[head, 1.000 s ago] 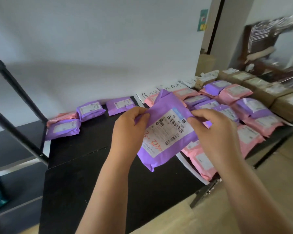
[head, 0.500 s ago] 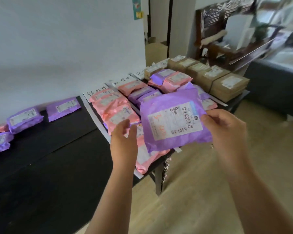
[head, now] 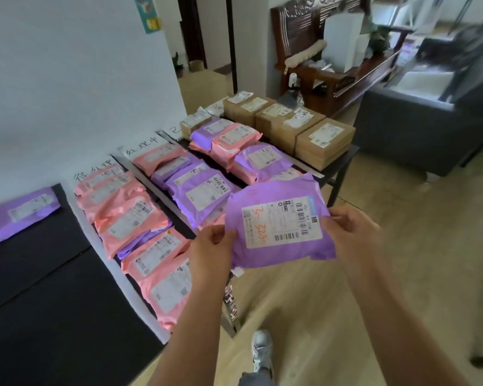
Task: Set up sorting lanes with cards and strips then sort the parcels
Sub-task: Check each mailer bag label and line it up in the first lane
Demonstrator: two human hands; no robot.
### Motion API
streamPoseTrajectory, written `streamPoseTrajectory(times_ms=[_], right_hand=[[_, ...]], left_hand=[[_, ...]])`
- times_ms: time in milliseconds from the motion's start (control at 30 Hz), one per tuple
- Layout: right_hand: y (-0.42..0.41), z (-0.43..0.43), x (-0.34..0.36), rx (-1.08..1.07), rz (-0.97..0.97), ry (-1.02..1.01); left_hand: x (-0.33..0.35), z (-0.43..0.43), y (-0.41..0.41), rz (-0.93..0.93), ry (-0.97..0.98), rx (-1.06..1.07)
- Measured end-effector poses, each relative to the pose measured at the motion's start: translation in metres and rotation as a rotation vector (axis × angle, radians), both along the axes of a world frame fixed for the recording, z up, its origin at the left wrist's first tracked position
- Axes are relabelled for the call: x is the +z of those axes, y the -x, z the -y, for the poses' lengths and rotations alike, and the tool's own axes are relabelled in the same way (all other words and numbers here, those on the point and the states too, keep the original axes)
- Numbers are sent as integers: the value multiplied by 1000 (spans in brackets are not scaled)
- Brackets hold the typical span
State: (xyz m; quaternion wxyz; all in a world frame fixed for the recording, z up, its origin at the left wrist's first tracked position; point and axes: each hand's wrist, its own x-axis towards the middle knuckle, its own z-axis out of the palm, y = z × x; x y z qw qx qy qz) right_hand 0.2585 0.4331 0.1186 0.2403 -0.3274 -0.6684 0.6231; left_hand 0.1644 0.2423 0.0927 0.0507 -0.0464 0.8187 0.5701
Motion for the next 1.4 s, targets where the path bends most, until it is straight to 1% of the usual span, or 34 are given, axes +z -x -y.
streamPoseTrajectory(times_ms=[100,167,300,400,533,633,733,800,933,1067,1167,1233,1333,1400], right_hand=[[36,-28,-15,-9,37,-29],[59,-43,-25,-1,77,-95],[114,-81,-39,82,233,-243],[145,-107,-48,109,310,-289],[177,-134,-55,159,458,-391],[207,-153,-58,244,522,-464],[246,-175,-70,328,507,-483],[273,-190,-83,395,495,-549],[327,-218,-102,584,543,-722],[371,-238,-113,812,570,-842],[395,-241,-119,973,569,-924],[408,-238,-122,1031,553,-1031],[421,-231,-127,1121,521,-1221],[425,-231,-134,1207,517,-1285]], left_hand=[[-10,-26,31,42,0,5],[-13,-40,53,57,16,16],[-23,-78,109,111,74,11],[-28,-105,139,96,87,-7],[-35,-138,164,97,124,17],[-39,-158,178,70,194,37],[-49,-180,195,34,253,73],[-56,-193,204,20,302,114],[-68,-217,226,50,372,204],[-80,-233,251,88,425,260],[-94,-239,258,121,577,217],[-102,-242,260,132,707,155],[-115,-245,266,96,904,56],[-123,-246,271,93,1003,-26]])
